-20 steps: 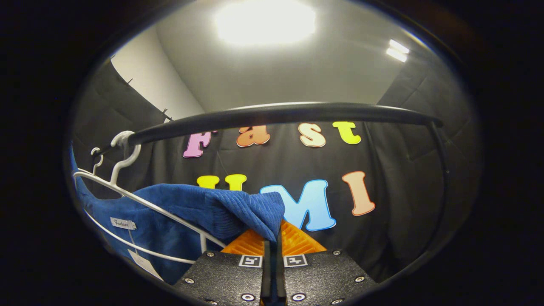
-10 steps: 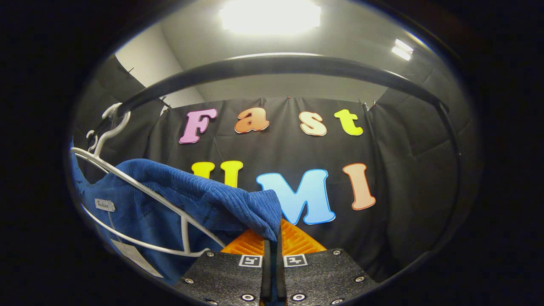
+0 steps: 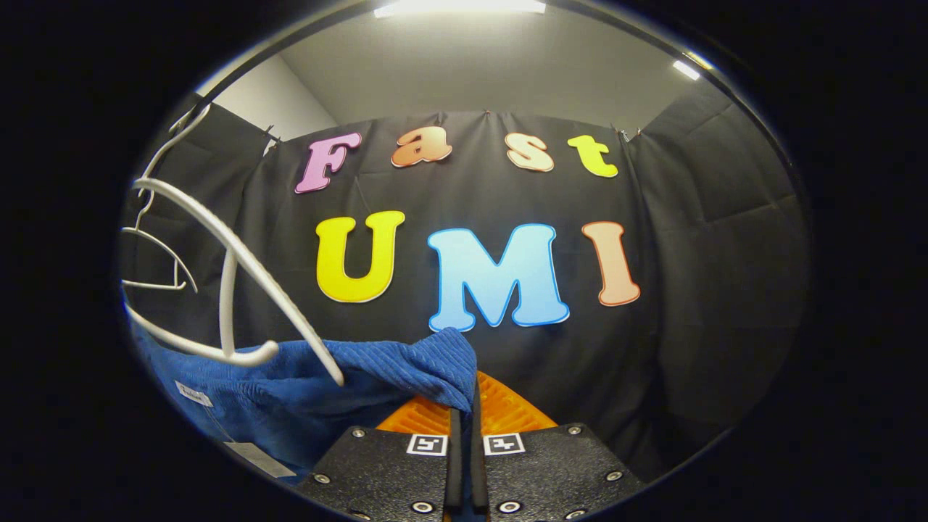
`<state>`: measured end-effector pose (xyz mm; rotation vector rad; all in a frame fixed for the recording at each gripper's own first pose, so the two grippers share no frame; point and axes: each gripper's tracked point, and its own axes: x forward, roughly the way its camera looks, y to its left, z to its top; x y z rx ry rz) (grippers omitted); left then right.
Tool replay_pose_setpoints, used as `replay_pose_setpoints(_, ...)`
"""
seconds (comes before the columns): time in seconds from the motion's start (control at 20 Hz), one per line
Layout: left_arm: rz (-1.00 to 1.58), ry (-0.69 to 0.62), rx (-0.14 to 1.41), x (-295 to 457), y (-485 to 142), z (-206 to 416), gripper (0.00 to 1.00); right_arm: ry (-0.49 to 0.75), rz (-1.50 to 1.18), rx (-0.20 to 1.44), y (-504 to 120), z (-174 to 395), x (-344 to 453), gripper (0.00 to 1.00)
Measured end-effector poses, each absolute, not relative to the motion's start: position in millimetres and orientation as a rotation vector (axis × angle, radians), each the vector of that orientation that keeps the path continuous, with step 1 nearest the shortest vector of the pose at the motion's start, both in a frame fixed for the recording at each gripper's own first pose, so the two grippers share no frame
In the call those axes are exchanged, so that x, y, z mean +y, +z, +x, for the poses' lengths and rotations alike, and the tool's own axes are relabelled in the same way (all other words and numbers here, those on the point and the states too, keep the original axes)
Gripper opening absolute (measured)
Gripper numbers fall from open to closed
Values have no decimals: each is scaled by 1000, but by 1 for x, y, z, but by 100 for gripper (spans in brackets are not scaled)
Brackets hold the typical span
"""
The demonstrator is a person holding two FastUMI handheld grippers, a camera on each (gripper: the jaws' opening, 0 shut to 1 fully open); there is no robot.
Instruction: Grasp the clothes on the hanger with both hands and then place them into the laundry hamper below.
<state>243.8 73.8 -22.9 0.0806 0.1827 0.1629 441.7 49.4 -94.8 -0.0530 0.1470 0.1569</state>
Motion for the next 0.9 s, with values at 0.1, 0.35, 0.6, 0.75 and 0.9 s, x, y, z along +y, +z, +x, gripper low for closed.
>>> replay_pose_setpoints(0.1,92,161,213,71,-43,247,1,167,-66,179,-112,434,48,2)
replay_pose_setpoints(0.35,96,137,263,57,-70,218,1,187,-95,251,-145,408,43,2)
replay_pose_setpoints(0.6,79,92,238,41,-67,210,1,192,-90,254,-133,369,40,4)
replay_pose_setpoints(0.75,69,54,211,39,-55,208,5,197,-91,220,-107,340,43,4)
replay_pose_setpoints(0.9,53,17,176,40,-37,200,5,204,-90,186,-82,311,50,4)
